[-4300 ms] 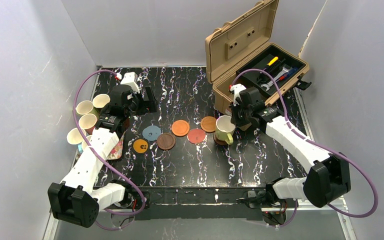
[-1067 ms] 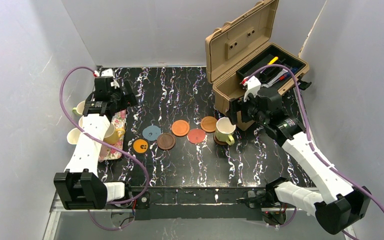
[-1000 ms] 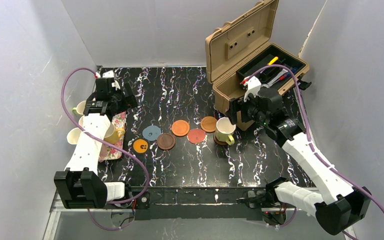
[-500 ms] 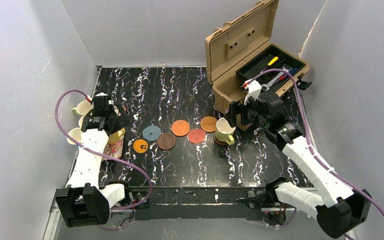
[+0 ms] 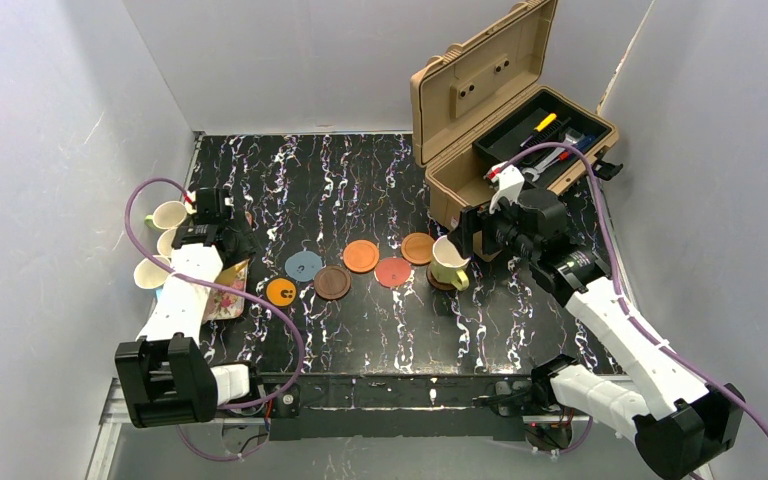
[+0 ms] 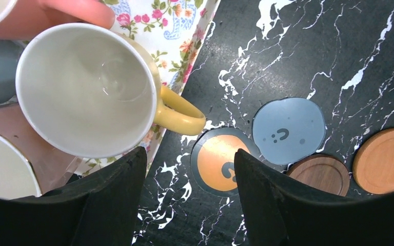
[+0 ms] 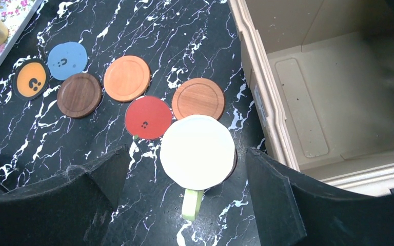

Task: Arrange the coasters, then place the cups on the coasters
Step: Place the cup on the coaster.

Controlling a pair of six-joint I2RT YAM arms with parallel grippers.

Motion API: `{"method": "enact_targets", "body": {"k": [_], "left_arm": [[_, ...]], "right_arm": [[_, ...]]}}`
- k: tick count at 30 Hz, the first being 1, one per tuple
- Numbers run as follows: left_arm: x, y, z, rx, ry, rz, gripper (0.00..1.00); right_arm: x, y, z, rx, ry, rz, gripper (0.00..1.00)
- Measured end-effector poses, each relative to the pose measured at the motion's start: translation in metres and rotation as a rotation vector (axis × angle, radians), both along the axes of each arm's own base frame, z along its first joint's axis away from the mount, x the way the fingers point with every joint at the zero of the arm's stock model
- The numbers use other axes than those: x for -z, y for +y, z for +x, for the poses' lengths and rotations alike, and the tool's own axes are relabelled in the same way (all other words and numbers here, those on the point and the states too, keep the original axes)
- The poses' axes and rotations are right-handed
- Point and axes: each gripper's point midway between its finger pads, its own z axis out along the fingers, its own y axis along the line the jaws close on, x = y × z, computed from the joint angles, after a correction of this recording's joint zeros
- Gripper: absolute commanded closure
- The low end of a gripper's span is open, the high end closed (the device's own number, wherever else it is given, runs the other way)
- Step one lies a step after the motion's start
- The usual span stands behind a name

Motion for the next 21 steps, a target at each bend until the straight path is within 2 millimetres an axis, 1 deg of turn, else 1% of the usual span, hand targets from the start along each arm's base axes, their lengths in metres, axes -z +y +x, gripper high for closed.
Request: {"method": "enact_targets", "body": {"k": [3,5,8,10,15,18,21], "left_arm": [[-0.001,-0.001,0.003,0.006,-0.01,-0.004,0.42],[0.0,-0.001,0.004,0.008,-0.011,-0.005,0.42],[0.0,-0.001,0.004,0.017,-0.01,-0.003,0.38],[-0.005,-0.001,0.005,0.032,-0.028,0.007,0.35],[-0.019,0.01,0.005,0.044,-0.057,0.079,0.36],[-0.015,0.014,0.006,0.052,-0.036,0.104,0.41],[-0.004,0.017,0.006,0.06,0.016,0.116,0.5]], "right_arm": [[0.002,0.0,-0.001,0.004,0.009,0.005,0.09],[0.004,0.0,-0.001,0.005,0.014,0.005,0.09],[0.004,0.0,-0.001,0.005,0.015,0.005,0.09],[0.004,0.0,-0.001,0.005,0.016,0.005,0.09],[0.004,0.0,-0.001,0.005,0.015,0.005,0.09],[0.004,0.0,-0.001,0.005,0.015,0.005,0.08],[0.004,0.0,-0.001,0.005,0.016,0.005,0.08]]}}
